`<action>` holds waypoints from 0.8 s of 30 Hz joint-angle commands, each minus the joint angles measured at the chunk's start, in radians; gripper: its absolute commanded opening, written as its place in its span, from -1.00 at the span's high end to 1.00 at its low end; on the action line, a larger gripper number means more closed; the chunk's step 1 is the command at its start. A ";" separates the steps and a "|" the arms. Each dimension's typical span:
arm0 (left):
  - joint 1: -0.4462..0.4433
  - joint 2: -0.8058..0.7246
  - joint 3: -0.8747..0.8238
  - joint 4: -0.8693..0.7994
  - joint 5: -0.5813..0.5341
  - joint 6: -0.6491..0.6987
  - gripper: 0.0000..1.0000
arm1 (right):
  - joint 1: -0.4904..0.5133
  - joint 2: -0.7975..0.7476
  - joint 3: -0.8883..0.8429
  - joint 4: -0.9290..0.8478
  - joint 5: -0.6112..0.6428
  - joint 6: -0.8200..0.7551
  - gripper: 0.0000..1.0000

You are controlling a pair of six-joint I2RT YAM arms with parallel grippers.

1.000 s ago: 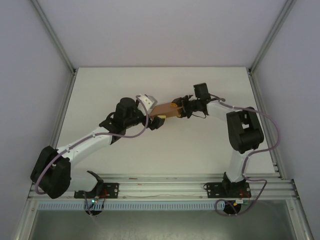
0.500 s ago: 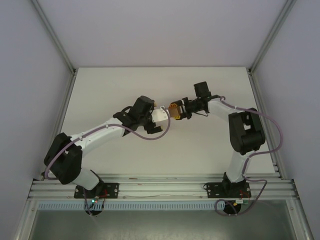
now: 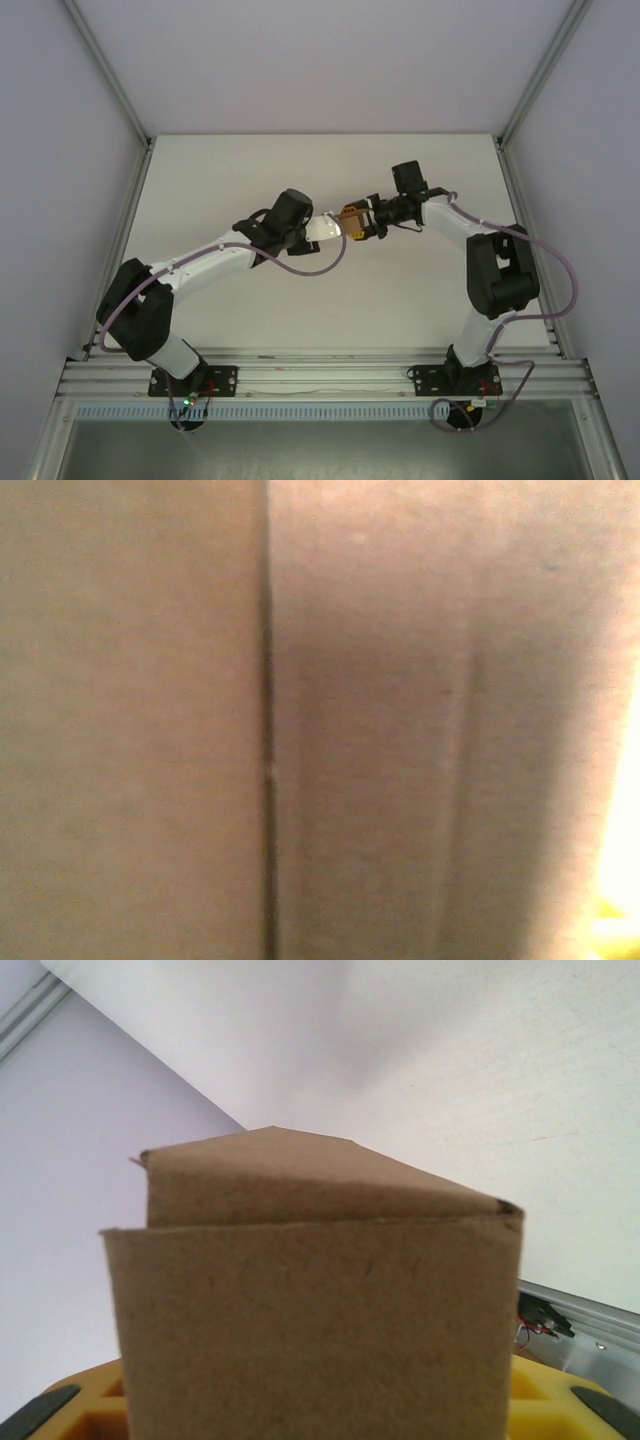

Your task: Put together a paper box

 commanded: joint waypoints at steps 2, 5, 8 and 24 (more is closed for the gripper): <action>0.001 -0.018 0.001 0.060 -0.027 0.008 -0.19 | 0.011 -0.065 -0.004 -0.044 -0.053 -0.033 0.08; 0.001 -0.022 0.005 0.049 -0.034 0.004 -0.06 | 0.011 -0.082 -0.017 -0.045 -0.041 -0.034 -0.10; 0.001 -0.025 0.007 0.041 -0.041 -0.004 0.02 | 0.011 -0.106 -0.042 -0.020 0.004 -0.020 -0.32; 0.038 0.045 0.128 -0.380 0.226 0.051 0.13 | -0.099 -0.465 -0.019 -0.327 0.991 -0.788 -0.99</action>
